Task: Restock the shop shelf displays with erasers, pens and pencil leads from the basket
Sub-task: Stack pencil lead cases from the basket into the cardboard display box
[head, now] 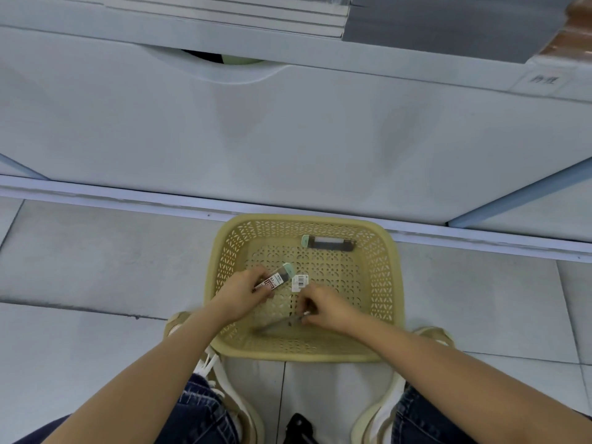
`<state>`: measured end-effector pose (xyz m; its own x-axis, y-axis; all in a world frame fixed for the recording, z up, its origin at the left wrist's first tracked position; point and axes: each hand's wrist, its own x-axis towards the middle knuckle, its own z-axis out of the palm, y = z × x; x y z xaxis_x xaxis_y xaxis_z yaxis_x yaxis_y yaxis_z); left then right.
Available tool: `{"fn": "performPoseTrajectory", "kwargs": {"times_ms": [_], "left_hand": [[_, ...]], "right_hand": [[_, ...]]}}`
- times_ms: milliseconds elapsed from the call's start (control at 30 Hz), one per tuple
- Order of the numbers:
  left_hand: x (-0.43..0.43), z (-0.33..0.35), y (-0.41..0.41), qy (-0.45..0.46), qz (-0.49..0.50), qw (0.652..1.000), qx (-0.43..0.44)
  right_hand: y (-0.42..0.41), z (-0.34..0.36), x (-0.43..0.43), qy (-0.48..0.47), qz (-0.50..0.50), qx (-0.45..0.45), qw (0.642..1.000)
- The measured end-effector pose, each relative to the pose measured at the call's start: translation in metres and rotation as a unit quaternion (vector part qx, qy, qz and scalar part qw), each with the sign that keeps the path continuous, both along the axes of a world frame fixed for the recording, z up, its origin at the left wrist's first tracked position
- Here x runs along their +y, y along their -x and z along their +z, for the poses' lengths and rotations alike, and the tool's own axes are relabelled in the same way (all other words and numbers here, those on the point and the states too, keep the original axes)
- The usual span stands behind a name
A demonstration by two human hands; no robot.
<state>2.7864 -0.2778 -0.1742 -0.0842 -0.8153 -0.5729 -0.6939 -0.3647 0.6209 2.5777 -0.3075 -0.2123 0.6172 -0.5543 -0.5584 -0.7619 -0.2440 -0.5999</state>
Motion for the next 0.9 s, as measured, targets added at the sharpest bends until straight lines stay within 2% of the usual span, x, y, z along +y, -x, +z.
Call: {"fn": "performPoseTrajectory", "kwargs": {"times_ms": [67, 100, 200, 333, 400, 467, 567, 667, 800, 900], "left_hand": [[0.0, -0.002, 0.006, -0.013, -0.018, 0.999, -0.023], [0.001, -0.004, 0.01, -0.03, -0.013, 0.999, -0.002], [0.004, -0.005, 0.021, -0.085, 0.07, 0.985, 0.133], [-0.001, -0.007, 0.022, -0.104, 0.101, 0.975, 0.169], [-0.003, -0.008, 0.02, -0.115, 0.128, 0.964, 0.202], [-0.003, -0.007, 0.019, -0.11, 0.175, 0.956, 0.209], [-0.002, -0.009, 0.016, -0.103, 0.23, 0.946, 0.201], [-0.002, -0.012, 0.015, -0.1, 0.255, 0.94, 0.205], [-0.003, -0.018, 0.015, -0.096, 0.277, 0.936, 0.193], [-0.003, -0.019, 0.016, -0.094, 0.296, 0.928, 0.204]], "right_hand": [[0.005, 0.009, -0.016, -0.062, -0.049, -0.044, 0.996], [0.007, 0.014, -0.022, -0.076, -0.074, -0.064, 0.992], [0.011, 0.024, -0.036, -0.081, -0.124, -0.105, 0.983], [0.014, 0.027, -0.042, -0.092, -0.179, -0.128, 0.971], [0.013, 0.026, -0.046, -0.055, -0.203, -0.136, 0.968], [0.013, 0.022, -0.052, 0.047, -0.218, -0.115, 0.968], [0.018, 0.01, -0.059, 0.195, -0.159, -0.003, 0.968], [0.019, -0.006, -0.048, 0.225, -0.104, 0.069, 0.966], [0.02, -0.013, -0.04, 0.235, -0.103, 0.058, 0.965], [0.022, -0.009, -0.046, 0.23, -0.058, 0.052, 0.97]]}}
